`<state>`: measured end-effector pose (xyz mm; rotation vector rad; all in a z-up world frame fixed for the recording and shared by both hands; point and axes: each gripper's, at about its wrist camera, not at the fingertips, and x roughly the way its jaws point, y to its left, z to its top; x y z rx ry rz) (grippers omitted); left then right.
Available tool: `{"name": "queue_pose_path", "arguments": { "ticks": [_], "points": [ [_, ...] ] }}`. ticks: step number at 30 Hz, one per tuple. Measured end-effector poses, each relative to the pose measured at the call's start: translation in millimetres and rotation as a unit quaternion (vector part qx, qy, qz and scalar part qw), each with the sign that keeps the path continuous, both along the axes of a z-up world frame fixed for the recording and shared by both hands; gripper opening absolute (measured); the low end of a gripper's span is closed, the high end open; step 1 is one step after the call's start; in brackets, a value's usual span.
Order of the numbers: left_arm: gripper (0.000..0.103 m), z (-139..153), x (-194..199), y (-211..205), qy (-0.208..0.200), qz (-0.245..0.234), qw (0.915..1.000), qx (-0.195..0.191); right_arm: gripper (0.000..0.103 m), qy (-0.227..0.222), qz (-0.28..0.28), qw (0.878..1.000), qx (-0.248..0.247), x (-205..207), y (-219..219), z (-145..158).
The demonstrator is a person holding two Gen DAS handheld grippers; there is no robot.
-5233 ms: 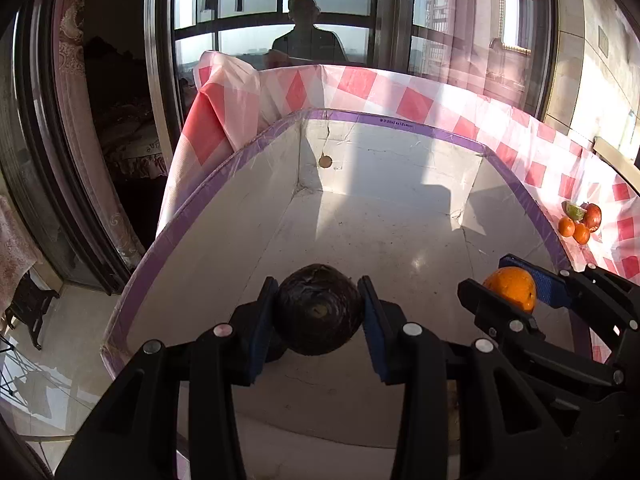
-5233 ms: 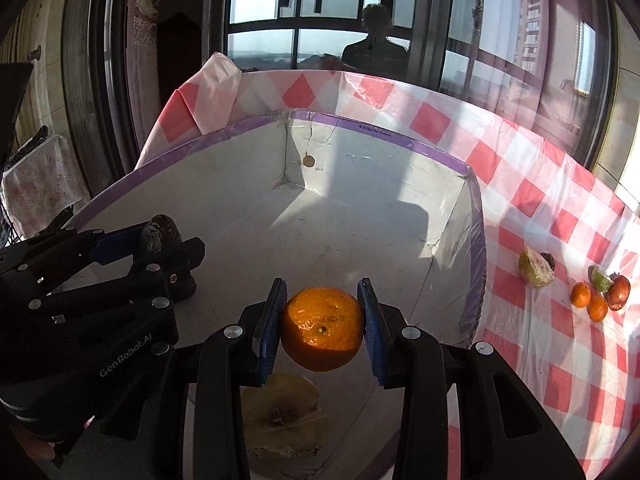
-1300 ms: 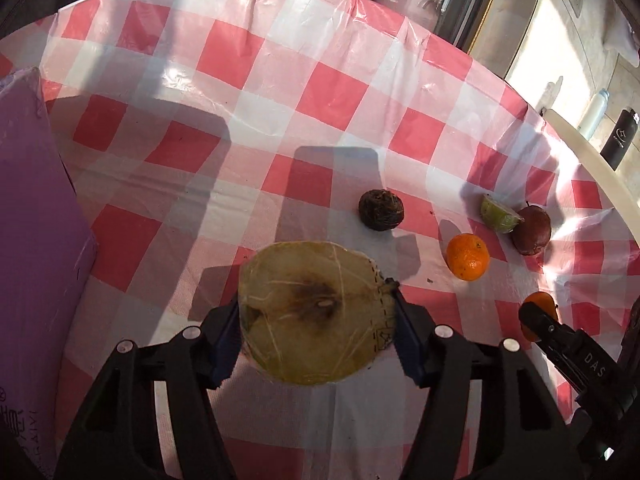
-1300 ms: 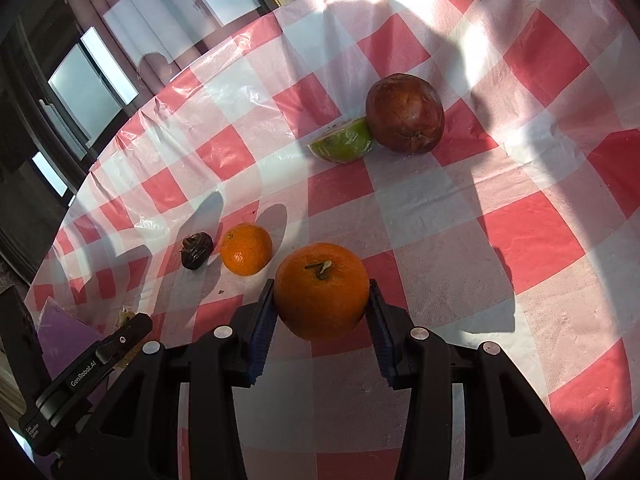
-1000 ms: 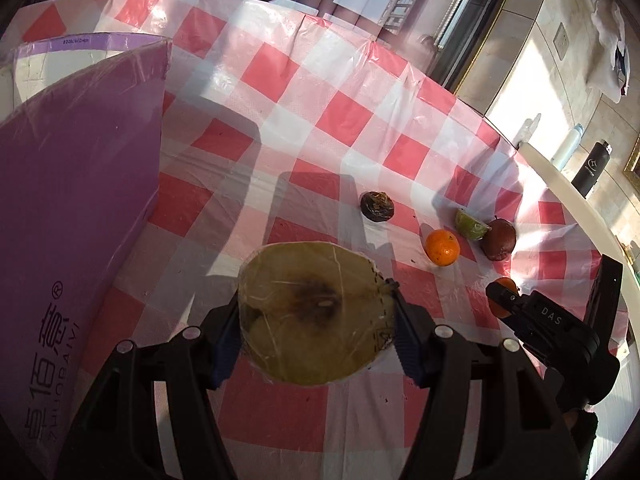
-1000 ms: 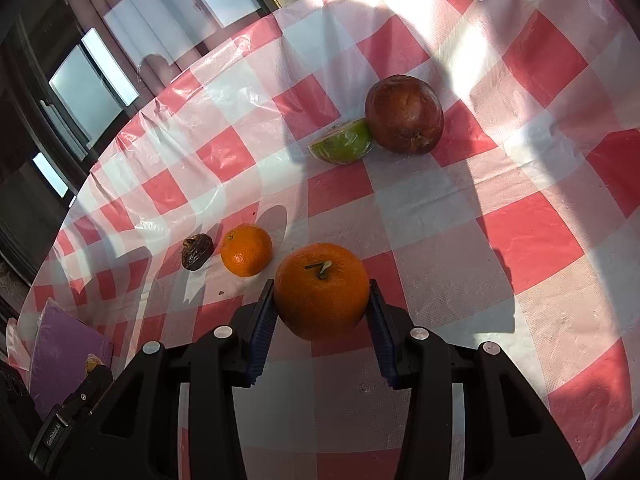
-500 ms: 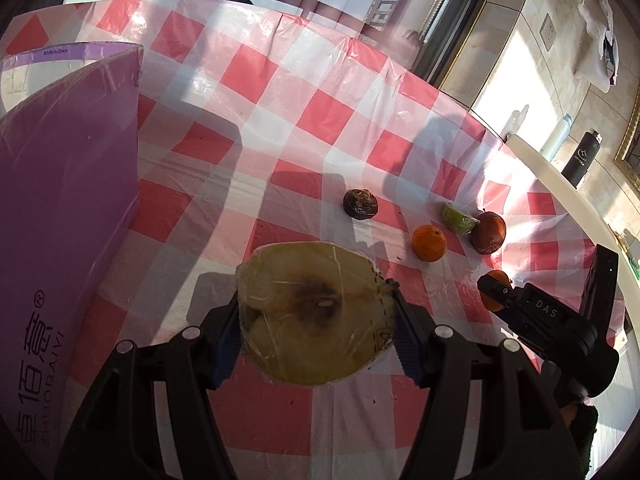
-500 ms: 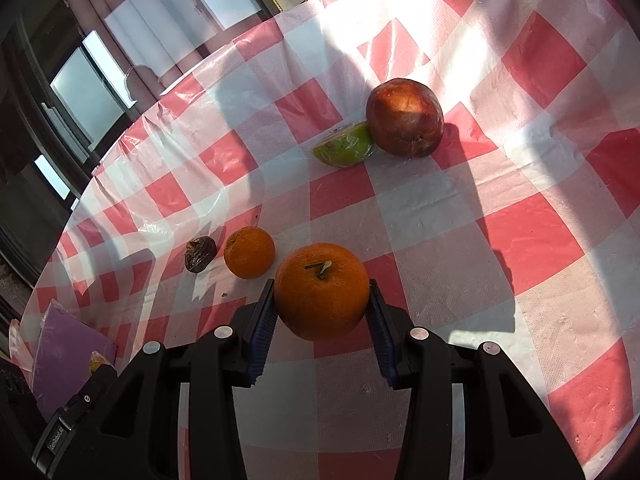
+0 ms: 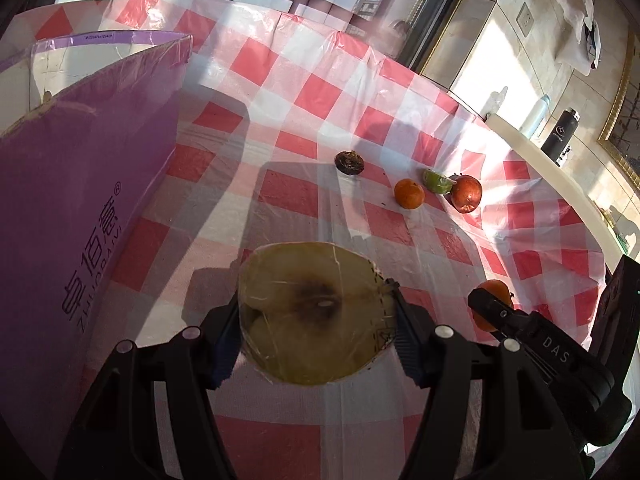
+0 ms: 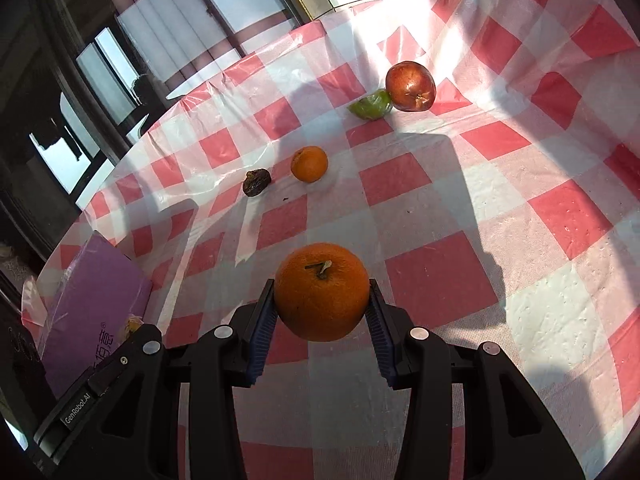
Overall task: Organize fruits
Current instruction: 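Lift the orange and pear half and carry both over the purple-rimmed box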
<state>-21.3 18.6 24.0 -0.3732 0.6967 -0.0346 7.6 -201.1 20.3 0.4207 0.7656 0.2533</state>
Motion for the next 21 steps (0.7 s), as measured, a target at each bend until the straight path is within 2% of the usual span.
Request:
{"name": "queue_pose_path", "arguments": {
  "ticks": [3,8,16,21],
  "points": [
    [0.064,-0.8,-19.2,-4.8,0.003,-0.013,0.9998,0.012,0.043,0.004,-0.005,1.000,-0.016,-19.7,2.6,1.2],
    [0.064,5.4,-41.2,-9.5,-0.005,-0.019,0.9995,0.024,0.043,-0.016,-0.020,0.999,-0.034,-41.3,1.3,9.1],
    [0.064,66.3,-76.8,-11.2,-0.101,-0.008,0.9939,0.044,0.043,-0.085,-0.017,0.996,-0.032,-65.4,5.5,48.6],
    [0.064,93.1,-92.7,9.1,-0.131,0.026,0.9896,0.054,0.043,-0.101,0.010,0.994,-0.034,-73.5,27.5,60.6]
  ]
}}
